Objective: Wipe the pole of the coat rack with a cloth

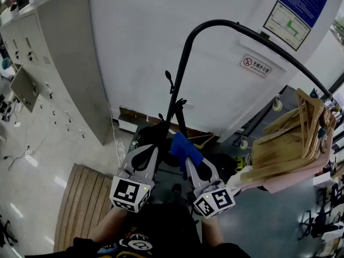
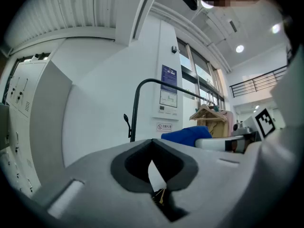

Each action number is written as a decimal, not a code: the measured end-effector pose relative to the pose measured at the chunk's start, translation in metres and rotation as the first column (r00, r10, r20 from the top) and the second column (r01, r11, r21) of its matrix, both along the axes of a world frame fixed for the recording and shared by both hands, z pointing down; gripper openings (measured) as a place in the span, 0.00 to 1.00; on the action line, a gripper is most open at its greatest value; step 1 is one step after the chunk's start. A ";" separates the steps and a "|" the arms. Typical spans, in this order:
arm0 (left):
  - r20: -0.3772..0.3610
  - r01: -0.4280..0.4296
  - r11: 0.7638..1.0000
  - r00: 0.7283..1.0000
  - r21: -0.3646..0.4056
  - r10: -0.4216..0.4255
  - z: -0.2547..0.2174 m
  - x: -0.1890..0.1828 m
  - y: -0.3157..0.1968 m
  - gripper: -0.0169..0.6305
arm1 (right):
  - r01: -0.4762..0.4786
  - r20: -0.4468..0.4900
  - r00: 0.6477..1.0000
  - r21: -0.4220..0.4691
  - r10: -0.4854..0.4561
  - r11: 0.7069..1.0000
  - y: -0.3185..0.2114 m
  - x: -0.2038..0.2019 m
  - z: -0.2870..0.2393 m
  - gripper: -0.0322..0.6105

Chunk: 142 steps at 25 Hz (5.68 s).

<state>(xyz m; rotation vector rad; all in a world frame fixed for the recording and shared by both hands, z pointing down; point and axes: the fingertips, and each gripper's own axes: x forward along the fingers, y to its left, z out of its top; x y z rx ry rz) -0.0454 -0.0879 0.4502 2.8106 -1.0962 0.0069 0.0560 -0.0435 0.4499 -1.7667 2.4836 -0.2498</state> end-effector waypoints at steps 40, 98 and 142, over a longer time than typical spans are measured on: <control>-0.050 0.127 0.966 0.992 0.225 -0.119 -0.121 0.079 -0.120 0.03 | 0.098 -0.077 0.995 0.468 -0.070 0.878 -0.205 0.082 -0.250 0.11; -0.077 0.194 0.962 0.980 0.194 -0.182 -0.115 0.048 -0.124 0.03 | 0.106 -0.069 0.994 0.395 -0.085 0.912 -0.270 0.053 -0.232 0.11; -0.109 0.202 0.966 0.976 0.159 -0.187 -0.109 0.031 -0.118 0.03 | 0.006 -0.280 0.949 0.481 0.147 0.876 -0.265 0.037 -0.207 0.11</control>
